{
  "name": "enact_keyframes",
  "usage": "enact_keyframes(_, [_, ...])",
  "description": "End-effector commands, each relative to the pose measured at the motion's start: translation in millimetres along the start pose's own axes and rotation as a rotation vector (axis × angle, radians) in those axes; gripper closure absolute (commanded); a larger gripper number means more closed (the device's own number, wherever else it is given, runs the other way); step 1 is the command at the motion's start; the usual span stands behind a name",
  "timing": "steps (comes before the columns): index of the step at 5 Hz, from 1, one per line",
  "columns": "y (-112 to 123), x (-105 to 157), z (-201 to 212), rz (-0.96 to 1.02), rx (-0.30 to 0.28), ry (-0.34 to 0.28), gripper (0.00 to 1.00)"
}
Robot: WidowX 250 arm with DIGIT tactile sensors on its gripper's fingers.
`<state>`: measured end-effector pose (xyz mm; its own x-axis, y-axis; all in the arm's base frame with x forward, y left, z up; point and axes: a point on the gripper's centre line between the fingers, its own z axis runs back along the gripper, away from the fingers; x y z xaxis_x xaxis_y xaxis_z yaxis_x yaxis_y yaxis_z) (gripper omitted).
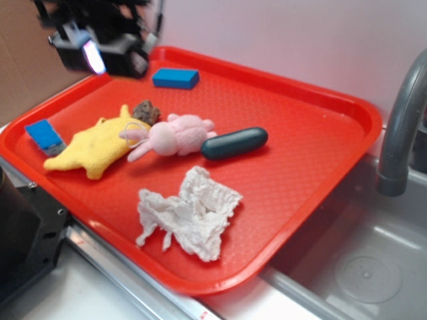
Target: Grab the white paper.
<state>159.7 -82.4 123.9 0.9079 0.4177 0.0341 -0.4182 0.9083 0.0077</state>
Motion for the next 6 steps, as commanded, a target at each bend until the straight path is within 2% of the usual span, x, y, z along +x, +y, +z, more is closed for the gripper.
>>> enact_keyframes(1, [-38, -8, -35, -0.055, -0.09, -0.021, 0.0])
enact_keyframes(2, [-50, -10, -59, -0.106, -0.081, 0.021, 0.0])
enact_keyframes(4, [-60, -21, -98, -0.123, -0.047, 0.135, 0.01])
enact_keyframes(5, [-63, -22, -93, -0.127, -0.048, 0.135, 1.0])
enact_keyframes(6, [-63, -21, -92, -0.134, -0.056, 0.138, 1.0])
